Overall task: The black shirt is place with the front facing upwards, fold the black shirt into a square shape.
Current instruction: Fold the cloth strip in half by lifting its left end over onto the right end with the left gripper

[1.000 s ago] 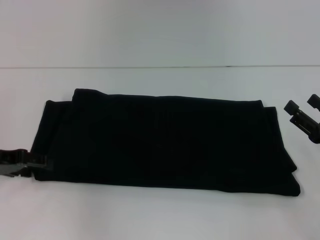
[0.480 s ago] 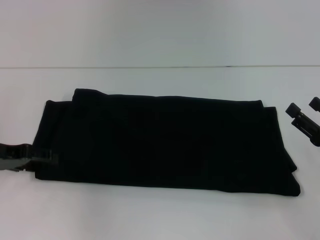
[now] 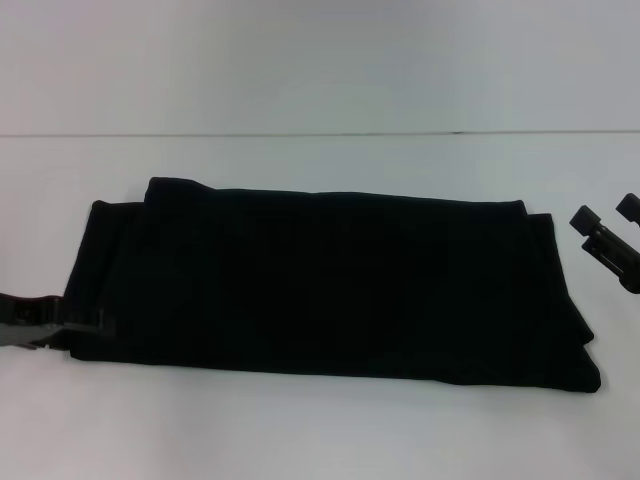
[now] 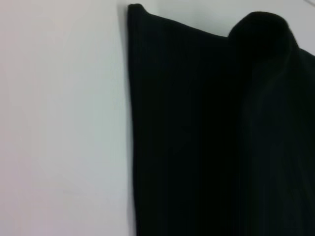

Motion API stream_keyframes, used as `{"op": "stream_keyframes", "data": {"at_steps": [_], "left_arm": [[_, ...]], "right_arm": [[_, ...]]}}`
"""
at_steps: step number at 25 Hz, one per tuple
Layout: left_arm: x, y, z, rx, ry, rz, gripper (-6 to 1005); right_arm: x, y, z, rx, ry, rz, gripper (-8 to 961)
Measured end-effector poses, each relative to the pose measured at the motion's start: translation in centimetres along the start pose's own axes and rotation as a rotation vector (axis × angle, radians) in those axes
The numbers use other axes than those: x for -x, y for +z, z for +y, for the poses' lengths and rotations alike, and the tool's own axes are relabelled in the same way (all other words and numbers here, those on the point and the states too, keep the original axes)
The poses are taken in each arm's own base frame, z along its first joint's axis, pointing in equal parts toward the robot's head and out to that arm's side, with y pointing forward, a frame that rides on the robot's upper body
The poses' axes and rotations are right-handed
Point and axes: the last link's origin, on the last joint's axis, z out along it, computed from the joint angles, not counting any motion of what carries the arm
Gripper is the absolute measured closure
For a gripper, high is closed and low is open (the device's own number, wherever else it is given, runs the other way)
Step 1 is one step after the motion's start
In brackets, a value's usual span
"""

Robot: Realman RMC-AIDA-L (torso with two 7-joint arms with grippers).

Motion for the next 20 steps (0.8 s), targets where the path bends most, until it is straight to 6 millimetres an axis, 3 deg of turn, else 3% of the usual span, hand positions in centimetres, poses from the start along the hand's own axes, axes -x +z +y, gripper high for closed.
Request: {"op": "stream_keyframes", "data": {"at_steps": [13,20], "left_arm": [[-0.7,0.8,1.7,0.045,0.045,-0.026,171],[-0.9,0.8,1.6,0.042,0.045,-0.014,172]], "right_arm": [[-0.2,-0.1,0.1,-0.002,0.01,0.0,87],[-0.2,-0.1,0.1,-0.006,0.012,-0.001,87]]}}
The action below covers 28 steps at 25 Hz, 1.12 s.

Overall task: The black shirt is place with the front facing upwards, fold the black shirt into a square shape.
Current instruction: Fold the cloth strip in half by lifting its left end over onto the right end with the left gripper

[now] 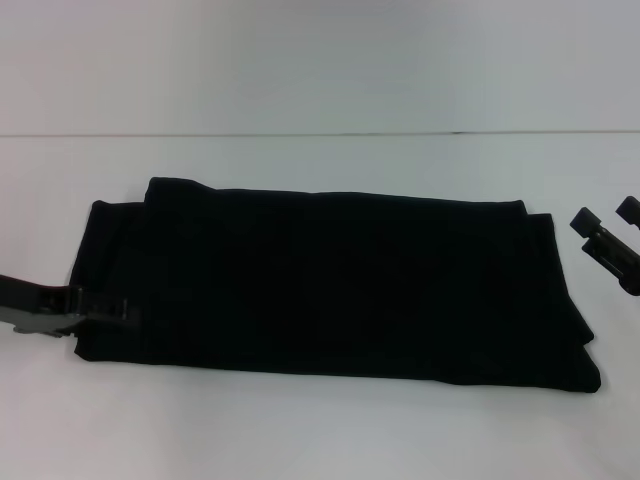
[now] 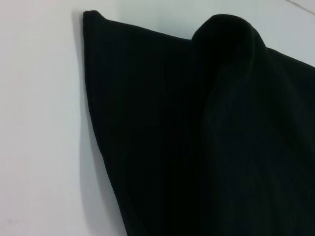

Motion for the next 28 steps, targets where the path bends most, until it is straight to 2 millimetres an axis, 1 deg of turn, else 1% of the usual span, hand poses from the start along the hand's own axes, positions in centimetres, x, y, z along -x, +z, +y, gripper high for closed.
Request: {"op": "stream_keyframes", "data": {"at_steps": [4,8,19,28], "left_arm": [[0.03,0.05,-0.24,-0.013,0.001,0.005,176],[0.11,0.56,-0.2,-0.032,0.019,-0.004,185],[-0.04,0.77,0.1,-0.027,0.071,-0.006,381],[0.22,0.68,-0.01,-0.011,0.085,0.005,797]], "right_arm": [[0.01,0.01,0.0,0.0,0.004,0.0,87],[0.03,-0.02,-0.02,-0.001,0.008,-0.002,87],[0.05,-0.55,-0.11,-0.011,0.028,-0.015,87],[0.07,-0.54,-0.09,-0.009,0.035,-0.016,88]]}}
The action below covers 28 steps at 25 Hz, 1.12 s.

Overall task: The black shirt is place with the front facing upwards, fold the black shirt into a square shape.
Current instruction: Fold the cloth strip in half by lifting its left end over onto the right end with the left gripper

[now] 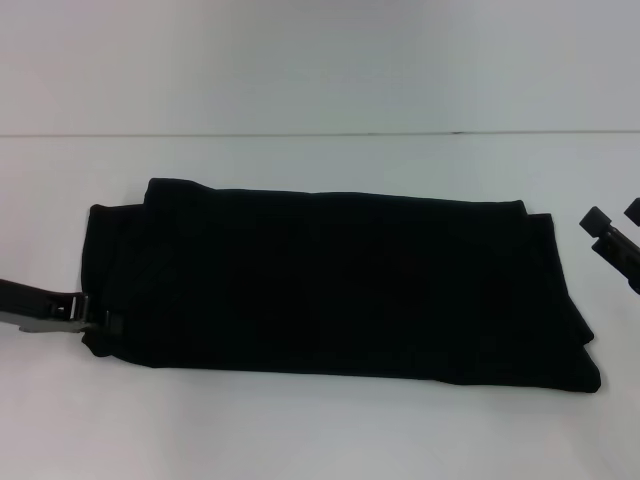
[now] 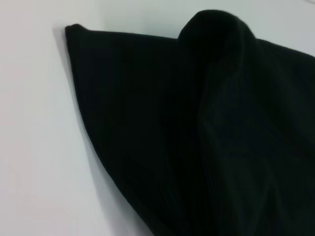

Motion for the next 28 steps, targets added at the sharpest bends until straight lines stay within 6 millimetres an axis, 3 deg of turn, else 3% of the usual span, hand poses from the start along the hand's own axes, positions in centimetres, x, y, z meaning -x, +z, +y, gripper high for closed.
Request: {"op": "stream_keyframes", "data": {"at_steps": [4,17,28], "left_arm": [[0.7,-0.1,-0.2,0.026,-0.003,0.011,929],[6.4,-2.2,-2.5,0.138,-0.037,0.085,929],[9.1,-3.5,-3.4,0.151,-0.005,0.067,929]], "right_arm": [[0.2,-0.1,0.0,-0.001,0.011,-0.011,88],[1.8,-0.2,-0.3,0.051,0.05,-0.044,88],[0.3,0.3,1.3,0.177,-0.132,0.084,88]]}}
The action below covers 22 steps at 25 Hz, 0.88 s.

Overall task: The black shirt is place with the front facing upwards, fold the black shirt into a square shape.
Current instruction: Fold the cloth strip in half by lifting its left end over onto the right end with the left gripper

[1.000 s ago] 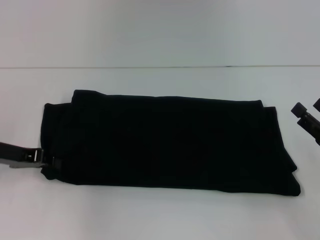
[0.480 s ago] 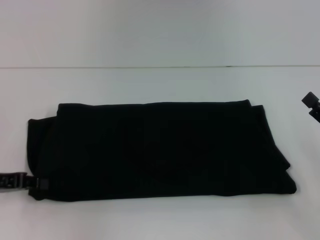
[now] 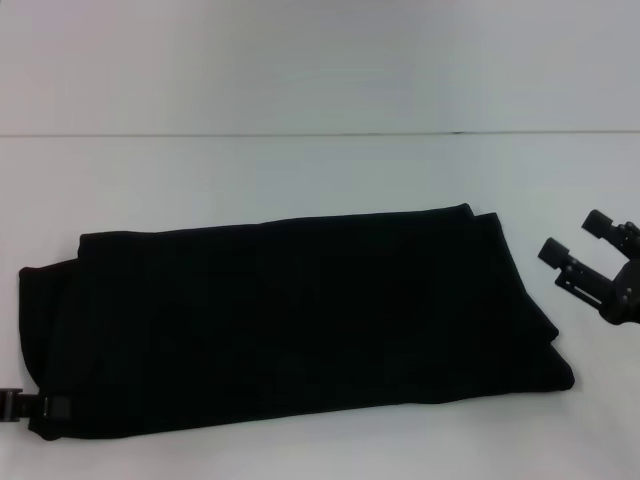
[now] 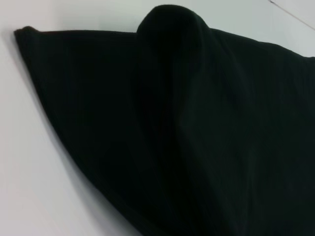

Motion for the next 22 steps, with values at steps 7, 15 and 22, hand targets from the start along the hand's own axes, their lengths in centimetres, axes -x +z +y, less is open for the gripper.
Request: {"op": "stream_keyframes", "data": {"at_steps": [7,15,22], "left_arm": [[0.2,-0.6,-0.4,-0.017,0.016,0.021,929],[-1.1,-2.5,-1.0,-0.026,-0.02,0.166,929],[-2.4,-3.0,-0.6,-0.004,-0.009,0.213,929]], "right_arm": [[-0.3,-0.5,0.1,-0.01,-0.004,0.006,87],[-0.5,-2.3,-0.7,-0.07,0.001,0.003,94],[-0.7,-3.4,-1.0,-0.1,-0.008,0.002,103]]}}
